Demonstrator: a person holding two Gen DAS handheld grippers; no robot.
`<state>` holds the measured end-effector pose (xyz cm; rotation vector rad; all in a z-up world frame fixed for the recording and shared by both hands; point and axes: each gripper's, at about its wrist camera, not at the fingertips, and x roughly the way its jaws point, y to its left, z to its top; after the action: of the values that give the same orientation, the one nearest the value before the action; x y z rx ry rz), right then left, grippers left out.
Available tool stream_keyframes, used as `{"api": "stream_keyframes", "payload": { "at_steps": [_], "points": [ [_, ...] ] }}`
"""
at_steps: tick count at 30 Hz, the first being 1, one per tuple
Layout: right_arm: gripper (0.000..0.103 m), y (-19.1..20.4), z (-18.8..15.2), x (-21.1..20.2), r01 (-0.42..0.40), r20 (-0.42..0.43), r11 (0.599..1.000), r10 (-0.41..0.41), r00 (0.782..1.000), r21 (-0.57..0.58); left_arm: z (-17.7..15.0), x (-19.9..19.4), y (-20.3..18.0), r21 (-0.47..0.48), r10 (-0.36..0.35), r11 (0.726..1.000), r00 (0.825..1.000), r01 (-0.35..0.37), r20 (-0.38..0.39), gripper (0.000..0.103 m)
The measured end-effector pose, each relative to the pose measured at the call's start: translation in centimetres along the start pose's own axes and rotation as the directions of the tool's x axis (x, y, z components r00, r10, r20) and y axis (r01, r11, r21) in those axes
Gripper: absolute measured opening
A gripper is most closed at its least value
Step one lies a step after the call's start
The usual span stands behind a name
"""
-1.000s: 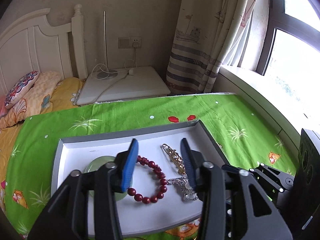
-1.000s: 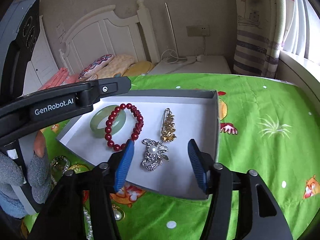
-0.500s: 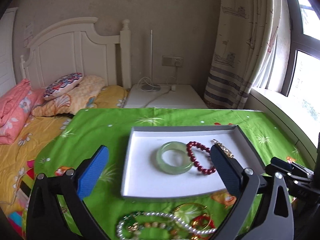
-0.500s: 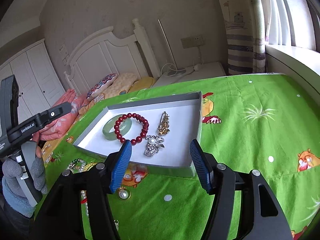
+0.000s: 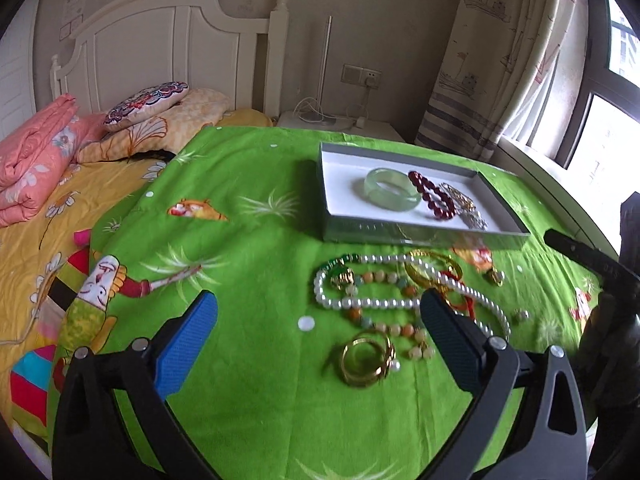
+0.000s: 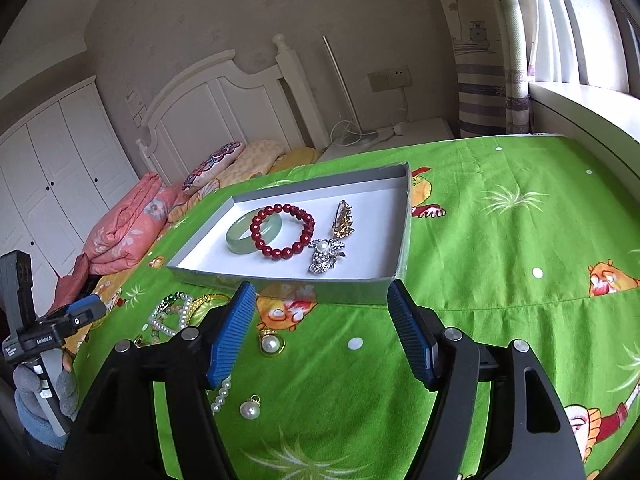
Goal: Organize jewelry
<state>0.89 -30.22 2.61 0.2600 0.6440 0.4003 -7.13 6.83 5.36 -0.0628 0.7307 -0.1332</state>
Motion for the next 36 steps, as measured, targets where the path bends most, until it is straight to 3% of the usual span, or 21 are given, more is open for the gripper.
{"api": "stream_keyframes", "payload": {
  "at_steps": [3,6,9,16,25,29,36],
  "points": [
    [0.067,0.7,-0.5,-0.2,-0.013,-0.016,1.000,0.013,1.000,-0.022,-1.6,0.6,-1.9,0.087,0.007,0.996,0.999,-0.003,-0.046,0.100],
    [0.067,1.5,-0.9,-0.2,-0.026,-0.034,0.998,0.024,0.999,-0.050,-2.4,1.1,-3.1,0.115,0.004,0.993,0.997,0.004,-0.076,0.100],
    [0.067,2.6,-1.3,-0.2,-0.056,-0.060,0.993,0.050,0.997,-0.101,-2.6,2.0,-3.6,0.079,-0.006,0.997,0.992,0.016,-0.122,0.100],
    [0.067,7.8,-2.7,1.2,-0.056,-0.134,0.938,0.010,0.991,-0.343,-1.7,3.8,-3.2,-0.081,0.082,0.992,0.985,-0.095,-0.149,0.100],
    [0.067,7.8,-2.9,1.1,-0.097,-0.145,0.939,0.051,0.988,-0.330,-1.9,4.8,-0.9,-0.128,0.207,0.962,0.951,-0.240,-0.231,0.100],
    [0.067,9.0,-3.4,1.3,-0.143,-0.181,0.912,0.077,0.980,-0.386,-3.1,3.5,0.1,-0.102,0.218,0.964,0.948,-0.247,-0.232,0.100],
    [0.058,10.4,-4.1,4.4,-0.161,-0.311,0.877,0.013,0.950,-0.452,-3.6,2.6,0.6,-0.106,0.183,0.972,0.961,-0.208,-0.210,0.099]
  ]
}}
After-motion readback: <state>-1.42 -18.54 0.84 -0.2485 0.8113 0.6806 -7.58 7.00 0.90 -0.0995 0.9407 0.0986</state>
